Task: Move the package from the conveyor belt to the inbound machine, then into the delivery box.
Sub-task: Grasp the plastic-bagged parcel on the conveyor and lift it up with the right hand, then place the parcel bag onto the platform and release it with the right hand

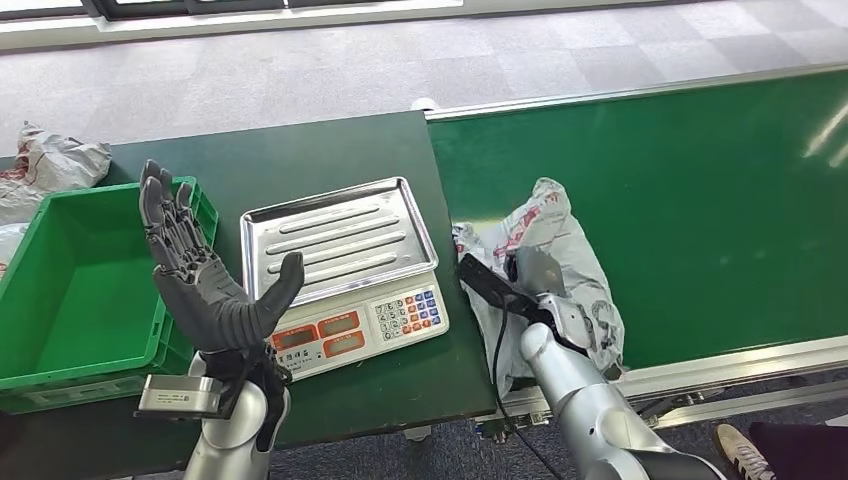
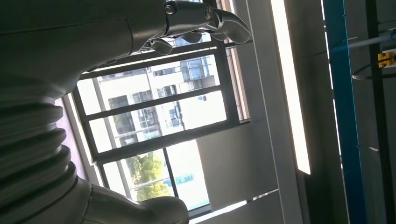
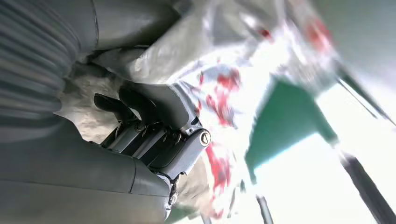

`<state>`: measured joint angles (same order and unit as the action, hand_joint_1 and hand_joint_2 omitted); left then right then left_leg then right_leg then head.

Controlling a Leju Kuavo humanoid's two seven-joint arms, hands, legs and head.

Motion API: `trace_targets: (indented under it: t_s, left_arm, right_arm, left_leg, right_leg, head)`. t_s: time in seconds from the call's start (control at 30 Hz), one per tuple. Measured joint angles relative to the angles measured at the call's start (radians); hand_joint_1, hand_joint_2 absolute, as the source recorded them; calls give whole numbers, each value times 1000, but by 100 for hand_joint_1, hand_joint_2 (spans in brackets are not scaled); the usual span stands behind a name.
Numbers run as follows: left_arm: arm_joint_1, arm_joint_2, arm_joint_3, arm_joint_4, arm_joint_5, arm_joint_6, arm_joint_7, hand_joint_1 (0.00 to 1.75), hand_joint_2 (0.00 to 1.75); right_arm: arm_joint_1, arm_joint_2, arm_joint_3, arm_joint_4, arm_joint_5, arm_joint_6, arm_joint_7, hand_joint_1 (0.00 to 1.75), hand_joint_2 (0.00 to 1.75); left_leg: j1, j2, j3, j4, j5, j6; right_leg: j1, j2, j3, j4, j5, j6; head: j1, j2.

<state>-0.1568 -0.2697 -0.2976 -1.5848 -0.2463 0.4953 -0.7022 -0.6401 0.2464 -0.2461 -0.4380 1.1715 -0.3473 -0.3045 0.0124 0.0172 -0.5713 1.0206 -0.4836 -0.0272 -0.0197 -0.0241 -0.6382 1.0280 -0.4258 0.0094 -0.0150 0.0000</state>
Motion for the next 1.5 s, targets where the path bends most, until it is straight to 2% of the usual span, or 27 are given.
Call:
trace_targets:
  t_s: [0.07,0.13,0.27,0.37,0.47,0.57,0.83,0.97,1.07,1.13,1.3,1.5]
  left_arm:
    - [13,3,0,-11,-2,2,0,0,175]
    - [27,4,0,-21,-5,2,0,0,175]
    - [37,5,1,-31,-7,2,0,0,175]
    - [39,5,1,-35,-8,2,0,0,175]
    - [40,6,1,-37,-9,2,0,0,175]
    - [40,6,1,-37,-10,-2,0,0,175]
    - [40,3,0,-37,-11,-15,0,0,175]
    - [39,2,0,-36,-9,-20,0,0,175]
    - [22,-4,-35,-24,40,-19,0,0,175]
    - [9,-4,-62,-17,68,-8,0,0,175]
    - [-4,-1,-91,-8,90,-4,0,0,175]
    - [-16,3,-101,1,90,-8,0,0,175]
  right_arm:
    - [39,22,32,-149,-75,-75,-14,175,175]
    - [94,35,94,-337,-128,-124,19,175,175]
    - [161,41,205,-584,-168,-152,58,175,175]
    - [190,41,248,-673,-180,-171,57,175,175]
    - [208,41,273,-733,-189,-242,36,175,175]
    - [233,41,292,-818,-162,-301,51,175,175]
    - [290,41,317,-982,-105,-338,90,175,175]
    - [293,45,317,-990,-125,-339,68,175,175]
    - [174,77,352,-824,-339,-239,-37,175,175]
    - [81,95,391,-662,-461,-193,-61,175,175]
    - [-49,114,542,-389,-626,-190,-48,175,175]
    - [-113,121,664,-239,-676,-174,-25,175,175]
  left_leg:
    - [0,-2,0,0,0,0]
    - [0,-2,-1,0,0,0]
    - [0,1,0,0,-2,0]
    - [0,0,0,0,-2,0]
    - [0,0,0,0,-2,0]
    - [0,0,0,0,-2,0]
    - [0,0,0,0,-2,0]
    - [0,0,-1,0,-2,0]
    - [0,4,-6,0,-2,0]
    - [0,5,-4,0,0,0]
    - [0,3,-2,0,3,-1]
    - [0,1,-3,0,2,-1]
  right_leg:
    - [0,-2,1,0,-1,0]
    - [0,-3,0,0,-1,0]
    - [0,1,0,0,-1,1]
    - [-1,1,1,-1,-1,1]
    - [-1,0,1,-1,-1,1]
    - [-1,0,1,-1,-1,1]
    - [0,1,1,-1,-1,1]
    - [-1,1,1,-1,-1,1]
    - [-1,3,1,-1,-1,1]
    - [0,3,0,0,1,0]
    - [0,2,-2,0,3,-1]
    - [0,2,-2,0,3,-1]
  head:
    - [0,0]
    - [0,0]
    - [0,0]
    - [0,0]
    - [0,0]
    - [0,0]
    - [0,0]
    - [0,0]
    - [0,0]
    - [0,0]
    - [0,0]
    - [0,0]
